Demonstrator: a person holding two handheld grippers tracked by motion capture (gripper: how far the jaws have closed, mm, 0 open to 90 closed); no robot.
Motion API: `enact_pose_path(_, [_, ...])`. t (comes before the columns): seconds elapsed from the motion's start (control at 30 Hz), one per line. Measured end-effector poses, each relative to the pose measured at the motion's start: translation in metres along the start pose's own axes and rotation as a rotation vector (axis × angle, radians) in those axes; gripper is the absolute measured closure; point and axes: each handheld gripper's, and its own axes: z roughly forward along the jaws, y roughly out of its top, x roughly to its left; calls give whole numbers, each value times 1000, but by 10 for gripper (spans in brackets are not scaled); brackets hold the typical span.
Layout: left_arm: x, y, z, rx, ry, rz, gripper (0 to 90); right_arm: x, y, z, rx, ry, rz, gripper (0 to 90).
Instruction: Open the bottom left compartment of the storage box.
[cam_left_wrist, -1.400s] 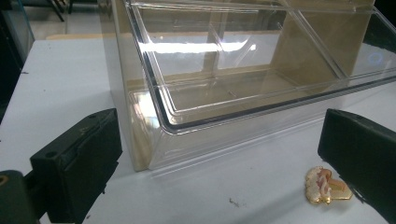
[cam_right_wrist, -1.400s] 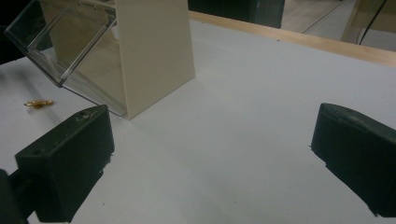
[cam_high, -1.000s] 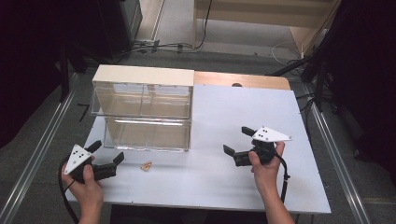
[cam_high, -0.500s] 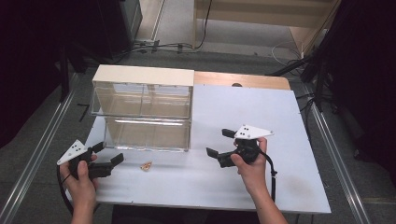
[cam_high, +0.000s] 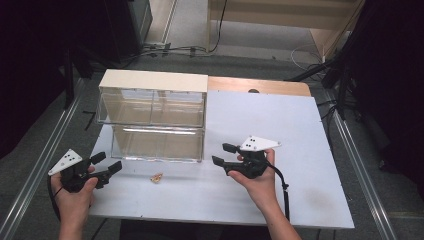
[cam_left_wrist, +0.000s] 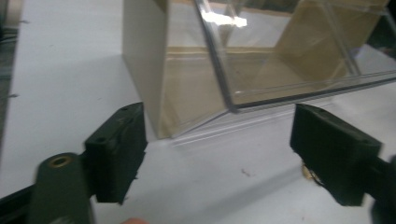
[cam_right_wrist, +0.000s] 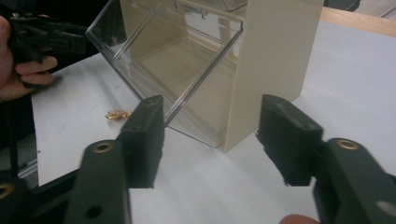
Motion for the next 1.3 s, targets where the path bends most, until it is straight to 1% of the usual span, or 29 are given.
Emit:
enact_pose_path(0.03, [0, 0, 0, 0, 0, 0, 275, 0, 0, 0, 0, 0, 0, 423])
enact_pose_path(0.07, [1, 0, -1, 6, -1, -1, 299, 1, 0, 2, 7, -2, 4, 498])
enact_pose_path(0.13, [2, 0, -3, 13, 0, 3, 360, 2, -1, 3, 16, 0, -3, 568])
enact_pose_path(0.17, [3, 1, -5, 13, -2, 7, 393, 3, -2, 4, 20, 6, -7, 568])
enact_pose_path(0.2, [4, 1, -7, 12, -4, 10, 393, 3, -2, 4, 20, 6, -7, 607])
enact_pose_path(0.23, [5, 1, -9, 13, -9, 15, 428, 3, -2, 6, 22, 13, -15, 633])
enact_pose_path(0.27, [6, 2, -10, 14, -13, 21, 494, 5, -3, 8, 37, 23, -30, 686])
enact_pose_path(0.3, [7, 2, -13, 15, -24, 24, 518, 6, -4, 10, 44, 31, -33, 712])
enact_pose_path(0.43, [9, 3, -17, 14, -32, 34, 639, 10, -7, 15, 68, 51, -52, 794])
enact_pose_path(0.47, [9, 3, -18, 12, -34, 35, 639, 10, -7, 15, 68, 51, -52, 794])
enact_pose_path(0.53, [9, 3, -19, 19, -25, 51, 704, 11, -8, 17, 77, 59, -55, 838])
enact_pose_path(0.57, [9, 3, -19, 24, -19, 54, 765, 12, -9, 17, 85, 61, -62, 875])
enact_pose_path(0.6, [9, 3, -19, 32, -15, 60, 788, 12, -9, 18, 91, 67, -64, 878])
enact_pose_path(0.63, [9, 3, -18, 37, -17, 63, 788, 12, -9, 18, 91, 67, -64, 878])
enact_pose_path(0.7, [9, 2, -17, 37, -27, 69, 834, 13, -10, 20, 98, 69, -74, 879])
enact_pose_path(0.77, [8, 3, -17, 34, -25, 75, 860, 16, -11, 22, 103, 68, -88, 880])
enact_pose_path(0.9, [8, 4, -17, 15, -10, 70, 865, 18, -11, 23, 105, 69, -95, 880])
enact_pose_path(0.97, [8, 4, -17, 11, -12, 72, 877, 19, -11, 25, 112, 62, -99, 880])
enact_pose_path(1.03, [7, 4, -15, 19, -13, 77, 879, 21, -13, 28, 122, 55, -102, 880])
enact_pose_path(1.17, [5, 4, -11, 26, -28, 81, 877, 22, -15, 32, 128, 42, -107, 880])
enact_pose_path(1.23, [4, 4, -10, 23, -27, 81, 878, 22, -15, 35, 119, 21, -105, 880])
enact_pose_path(1.3, [4, 4, -9, 25, -24, 81, 879, 23, -15, 35, 116, 16, -109, 880])
